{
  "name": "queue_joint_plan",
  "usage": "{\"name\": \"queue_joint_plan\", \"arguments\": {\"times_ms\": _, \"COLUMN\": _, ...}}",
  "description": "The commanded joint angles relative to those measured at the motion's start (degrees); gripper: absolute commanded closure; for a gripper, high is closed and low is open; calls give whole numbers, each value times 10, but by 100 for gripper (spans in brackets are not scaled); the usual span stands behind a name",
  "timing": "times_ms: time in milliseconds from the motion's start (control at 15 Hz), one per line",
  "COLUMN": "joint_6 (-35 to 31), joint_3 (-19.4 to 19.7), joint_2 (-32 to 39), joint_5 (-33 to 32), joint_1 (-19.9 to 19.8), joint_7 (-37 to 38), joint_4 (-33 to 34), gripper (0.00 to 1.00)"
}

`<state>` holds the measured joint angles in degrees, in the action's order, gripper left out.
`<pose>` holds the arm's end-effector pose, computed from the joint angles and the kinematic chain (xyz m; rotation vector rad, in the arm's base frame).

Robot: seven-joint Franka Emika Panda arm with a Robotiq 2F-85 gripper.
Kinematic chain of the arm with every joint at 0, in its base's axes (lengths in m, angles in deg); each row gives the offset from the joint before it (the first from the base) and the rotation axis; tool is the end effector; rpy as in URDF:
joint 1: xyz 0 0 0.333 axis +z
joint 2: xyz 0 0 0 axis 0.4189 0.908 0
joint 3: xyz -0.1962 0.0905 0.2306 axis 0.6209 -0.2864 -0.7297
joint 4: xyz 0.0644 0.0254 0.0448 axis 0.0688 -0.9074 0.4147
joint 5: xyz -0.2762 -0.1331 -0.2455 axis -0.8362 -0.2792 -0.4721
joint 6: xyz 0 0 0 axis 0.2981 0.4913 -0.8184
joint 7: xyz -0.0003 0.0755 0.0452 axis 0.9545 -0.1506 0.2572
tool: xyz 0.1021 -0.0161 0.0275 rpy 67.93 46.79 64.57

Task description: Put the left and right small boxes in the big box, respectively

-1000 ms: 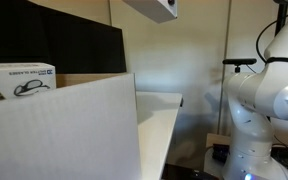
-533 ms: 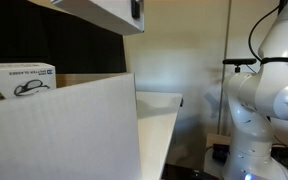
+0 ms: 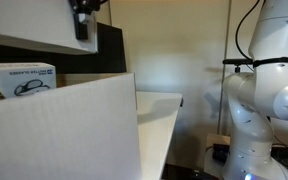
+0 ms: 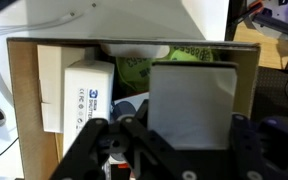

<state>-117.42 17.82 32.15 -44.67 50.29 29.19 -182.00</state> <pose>0.3430 0.3566 0.6567 1.9957 2.2357 0.0312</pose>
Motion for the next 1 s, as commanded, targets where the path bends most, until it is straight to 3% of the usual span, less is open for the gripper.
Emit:
{"name": "queue_joint_plan", "arguments": {"times_ms": 0, "joint_6": -14, "joint_3": -33, "joint_2": 67, "joint_5": -39, "joint_1": -2, "joint_7": 23, "joint_4": 45, "gripper": 69}}
{"name": "queue_joint_plan", "arguments": {"times_ms": 600, "joint_6": -19, "joint_3": -58, "joint_2": 130, "joint_5": -76, "joint_1": 5, "joint_7": 61, "joint_4": 49, "gripper": 69}}
{"name": "queue_joint_plan", "arguments": {"times_ms": 667, "joint_6": -32, "joint_3": -41, "joint_2": 210, "joint_5": -108, "joint_1": -11, "joint_7": 42, "joint_4": 116, "gripper": 69}}
{"name": "queue_joint_plan", "arguments": {"times_ms": 933, "joint_6": -27, "joint_3": -16, "joint_2": 280, "joint_5": -155, "joint_1": -15, "joint_7": 38, "joint_4": 210, "gripper": 69}}
